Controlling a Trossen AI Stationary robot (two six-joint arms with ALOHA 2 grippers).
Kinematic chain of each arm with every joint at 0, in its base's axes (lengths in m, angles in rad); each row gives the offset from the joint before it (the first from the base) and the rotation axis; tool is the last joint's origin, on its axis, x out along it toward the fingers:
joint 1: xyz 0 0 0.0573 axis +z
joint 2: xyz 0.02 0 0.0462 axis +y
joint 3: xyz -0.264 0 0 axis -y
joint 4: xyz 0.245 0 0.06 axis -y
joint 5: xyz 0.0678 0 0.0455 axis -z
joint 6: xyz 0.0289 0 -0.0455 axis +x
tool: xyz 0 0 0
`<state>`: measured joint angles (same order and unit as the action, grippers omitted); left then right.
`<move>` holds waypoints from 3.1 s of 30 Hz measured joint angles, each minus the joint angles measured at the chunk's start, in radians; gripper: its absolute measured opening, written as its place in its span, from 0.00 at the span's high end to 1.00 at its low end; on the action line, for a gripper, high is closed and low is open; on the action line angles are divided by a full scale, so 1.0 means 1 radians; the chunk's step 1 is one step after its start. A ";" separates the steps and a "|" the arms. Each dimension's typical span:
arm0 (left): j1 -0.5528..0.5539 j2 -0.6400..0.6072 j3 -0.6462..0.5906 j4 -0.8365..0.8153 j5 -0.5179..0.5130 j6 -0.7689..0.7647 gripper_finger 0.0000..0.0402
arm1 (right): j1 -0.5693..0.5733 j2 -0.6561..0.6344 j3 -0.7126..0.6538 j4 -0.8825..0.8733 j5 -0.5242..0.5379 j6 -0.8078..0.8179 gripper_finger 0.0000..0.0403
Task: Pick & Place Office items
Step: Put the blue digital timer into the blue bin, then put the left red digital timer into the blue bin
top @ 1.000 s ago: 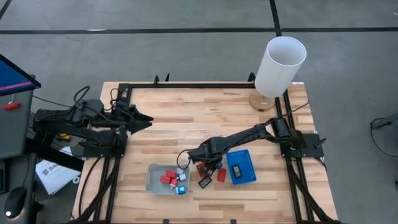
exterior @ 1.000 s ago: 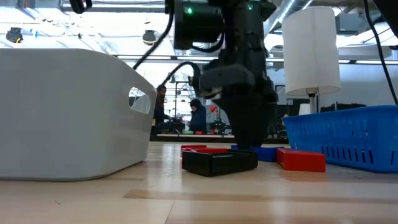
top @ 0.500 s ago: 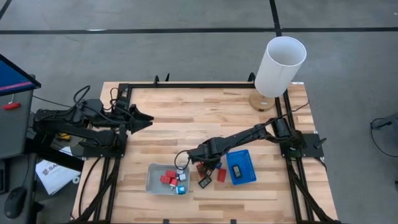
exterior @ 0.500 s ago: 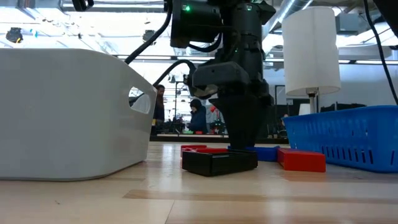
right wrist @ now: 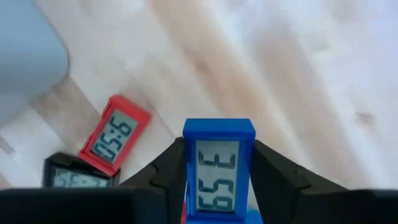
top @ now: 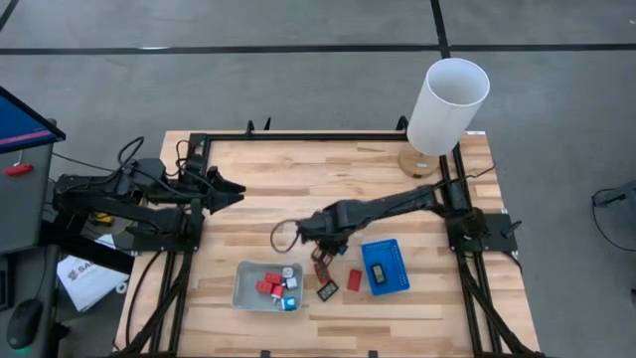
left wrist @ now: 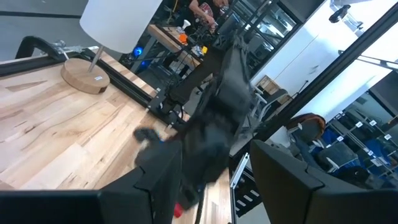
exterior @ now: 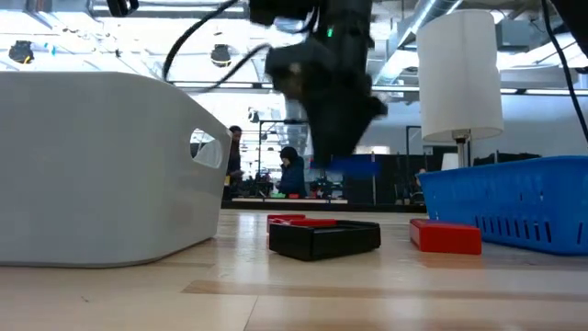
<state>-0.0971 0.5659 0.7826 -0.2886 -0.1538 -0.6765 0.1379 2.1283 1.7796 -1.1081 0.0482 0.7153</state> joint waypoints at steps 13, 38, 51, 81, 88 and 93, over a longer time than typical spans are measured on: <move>0.000 0.000 0.000 0.001 -0.003 0.018 0.54 | 0.045 -0.192 -0.003 -0.260 0.046 0.416 0.65; 0.000 0.000 0.000 -0.002 0.005 0.012 0.54 | 0.326 -0.434 -0.603 0.061 -0.052 1.017 0.65; 0.000 0.019 0.000 0.000 0.002 -0.009 0.54 | 0.319 -0.433 -0.625 0.084 -0.025 0.989 0.42; 0.001 0.051 0.000 0.019 -0.013 0.001 0.54 | 0.035 -0.323 -0.371 0.324 -0.081 0.443 0.46; 0.012 0.038 0.000 0.016 -0.017 0.001 0.54 | 0.066 -0.107 -0.127 0.117 -0.084 0.372 0.45; 0.011 0.034 0.000 0.016 -0.015 -0.001 0.54 | 0.074 -0.028 -0.054 0.080 -0.077 0.365 0.44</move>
<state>-0.0856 0.6003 0.7826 -0.2728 -0.1687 -0.6779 0.2122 2.1000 1.7251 -1.0279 -0.0286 1.0800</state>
